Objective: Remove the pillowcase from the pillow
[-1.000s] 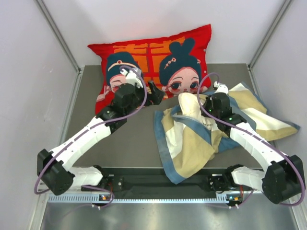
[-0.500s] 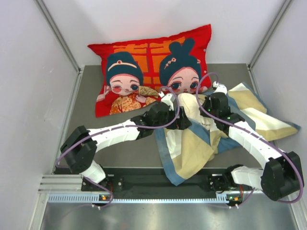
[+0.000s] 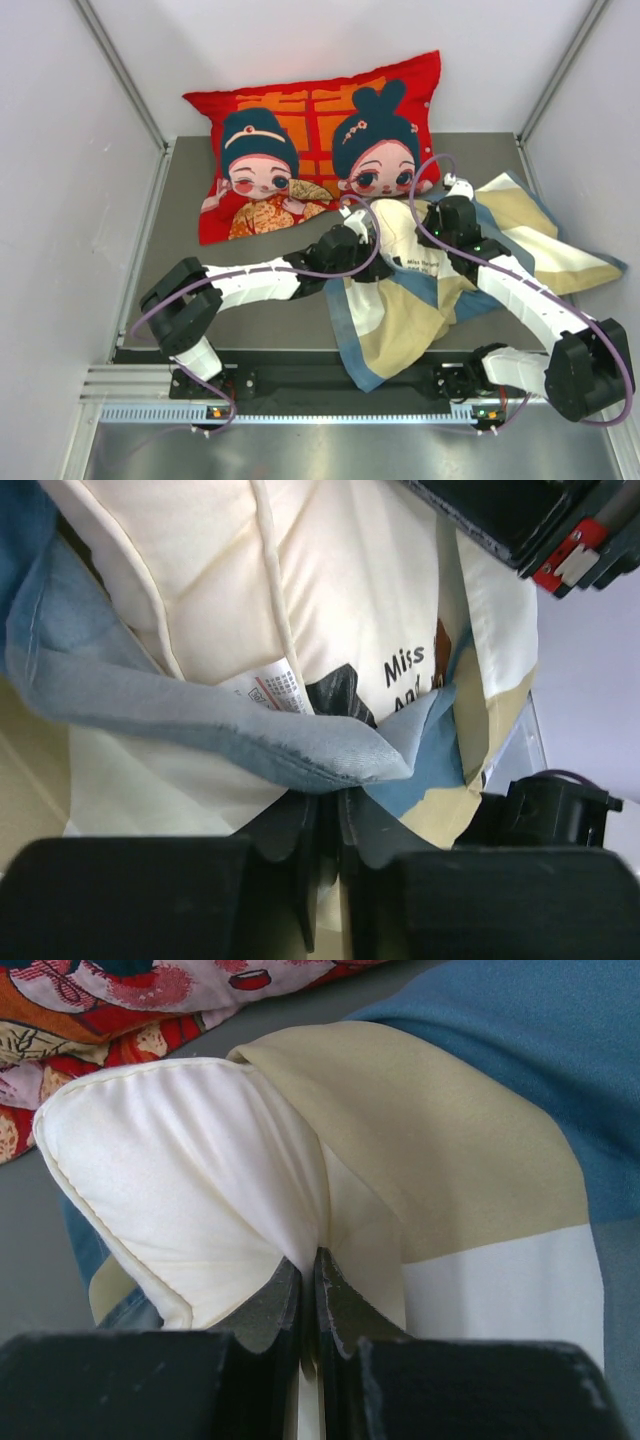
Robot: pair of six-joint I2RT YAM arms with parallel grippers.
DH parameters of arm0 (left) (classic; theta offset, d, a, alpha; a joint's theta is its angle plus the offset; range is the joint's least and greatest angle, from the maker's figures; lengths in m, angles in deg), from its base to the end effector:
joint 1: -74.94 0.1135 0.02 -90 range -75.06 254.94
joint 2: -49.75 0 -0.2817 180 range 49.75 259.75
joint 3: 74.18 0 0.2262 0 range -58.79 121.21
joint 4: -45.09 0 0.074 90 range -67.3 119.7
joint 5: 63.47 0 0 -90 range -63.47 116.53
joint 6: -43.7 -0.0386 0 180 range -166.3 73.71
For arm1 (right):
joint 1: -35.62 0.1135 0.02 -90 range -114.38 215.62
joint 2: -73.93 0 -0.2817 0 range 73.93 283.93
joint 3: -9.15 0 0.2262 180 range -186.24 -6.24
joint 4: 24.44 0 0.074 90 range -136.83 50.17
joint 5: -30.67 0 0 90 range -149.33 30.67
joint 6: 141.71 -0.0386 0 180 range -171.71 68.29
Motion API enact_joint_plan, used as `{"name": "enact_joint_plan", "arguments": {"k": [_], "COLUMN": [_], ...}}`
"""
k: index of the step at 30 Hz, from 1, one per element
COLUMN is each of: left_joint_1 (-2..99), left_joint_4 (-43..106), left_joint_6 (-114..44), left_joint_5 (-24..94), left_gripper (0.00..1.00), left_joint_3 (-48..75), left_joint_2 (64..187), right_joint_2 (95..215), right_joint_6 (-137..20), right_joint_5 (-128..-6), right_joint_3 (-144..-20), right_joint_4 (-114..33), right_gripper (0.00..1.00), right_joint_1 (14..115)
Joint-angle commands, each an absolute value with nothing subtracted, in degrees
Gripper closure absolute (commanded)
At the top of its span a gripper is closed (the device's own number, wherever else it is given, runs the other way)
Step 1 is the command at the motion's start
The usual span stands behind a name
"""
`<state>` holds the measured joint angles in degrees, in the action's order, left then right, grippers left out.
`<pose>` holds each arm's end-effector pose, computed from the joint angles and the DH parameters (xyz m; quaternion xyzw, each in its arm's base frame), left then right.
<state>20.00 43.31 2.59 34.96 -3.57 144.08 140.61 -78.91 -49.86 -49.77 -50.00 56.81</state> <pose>0.1962 -0.2894 0.2551 0.0837 0.8402 -0.4572 0.2793 0.2133 0.0759 0.2801 0.0851 0.8739 0.1276 0.4613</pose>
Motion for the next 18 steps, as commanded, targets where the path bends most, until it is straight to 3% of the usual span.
{"name": "enact_joint_plan", "arguments": {"k": [1, 3, 18], "left_joint_1": [18.69, 18.43, 12.89], "left_joint_4": [49.21, 49.13, 42.01], "left_joint_6": [4.15, 4.42, 4.33], "left_joint_5": [38.14, 38.05, 35.15], "left_gripper": [0.89, 0.95, 1.00], "left_joint_3": [-5.44, -6.75, -15.28], "left_joint_2": [143.98, 143.01, 131.15], "right_joint_2": [139.14, 139.41, 151.80], "right_joint_6": [-79.48, -79.48, -75.18], "right_joint_5": [-47.91, -47.73, -45.62], "right_joint_3": [-51.59, -51.68, -61.78], "right_joint_4": [-45.89, -45.80, -44.66], "right_gripper": [1.00, 1.00, 1.00], "right_joint_1": [55.75, 55.75, 52.24]}}
